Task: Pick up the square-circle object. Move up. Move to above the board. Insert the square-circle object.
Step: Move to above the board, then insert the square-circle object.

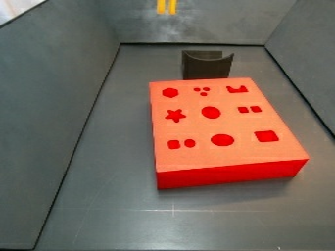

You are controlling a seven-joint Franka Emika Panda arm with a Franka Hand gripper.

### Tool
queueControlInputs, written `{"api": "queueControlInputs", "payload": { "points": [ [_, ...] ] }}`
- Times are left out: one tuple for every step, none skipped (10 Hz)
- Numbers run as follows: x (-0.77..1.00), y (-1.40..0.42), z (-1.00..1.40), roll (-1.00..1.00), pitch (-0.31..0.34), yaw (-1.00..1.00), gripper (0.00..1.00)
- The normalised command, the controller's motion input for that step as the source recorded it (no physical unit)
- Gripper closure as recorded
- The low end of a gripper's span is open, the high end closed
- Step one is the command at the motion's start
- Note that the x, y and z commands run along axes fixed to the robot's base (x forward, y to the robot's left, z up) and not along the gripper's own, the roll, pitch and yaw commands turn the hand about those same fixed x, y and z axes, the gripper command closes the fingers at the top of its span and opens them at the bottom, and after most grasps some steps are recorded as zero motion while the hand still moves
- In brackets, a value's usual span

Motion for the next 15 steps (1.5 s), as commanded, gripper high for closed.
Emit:
{"api": "queueControlInputs", "payload": {
  "points": [
    [-0.03, -1.0, 0.18, 0.04, 0.012, 0.01, 1.0],
    [-0.03, -1.0, 0.18, 0.03, 0.013, 0.01, 1.0],
    [-0.03, -1.0, 0.19, 0.01, 0.018, 0.01, 1.0],
    [-0.02, -1.0, 0.19, 0.0, 0.031, 0.01, 1.0],
    [-0.02, -1.0, 0.2, 0.0, 0.043, 0.01, 1.0],
    [-0.02, -1.0, 0.21, 0.0, 0.054, 0.01, 1.0],
    [-0.01, -1.0, 0.21, 0.0, 0.063, 0.01, 1.0],
    [0.0, -1.0, 0.22, 0.01, 0.078, 0.01, 1.0],
    [0.02, -1.0, 0.22, 0.01, 0.091, 0.01, 1.0],
    [0.05, -0.73, 0.17, 0.01, 0.119, 0.01, 1.0],
    [0.06, -0.54, 0.13, 0.01, 0.132, 0.01, 1.0],
    [0.08, -0.28, 0.07, 0.01, 0.133, 0.01, 1.0],
    [0.06, -0.18, 0.05, 0.02, 0.126, 0.01, 1.0],
    [-0.19, -0.16, -0.24, 0.0, -0.079, 0.21, 1.0],
    [-0.13, -0.27, -0.37, 0.0, -0.099, 0.33, 1.0]
  ]
}}
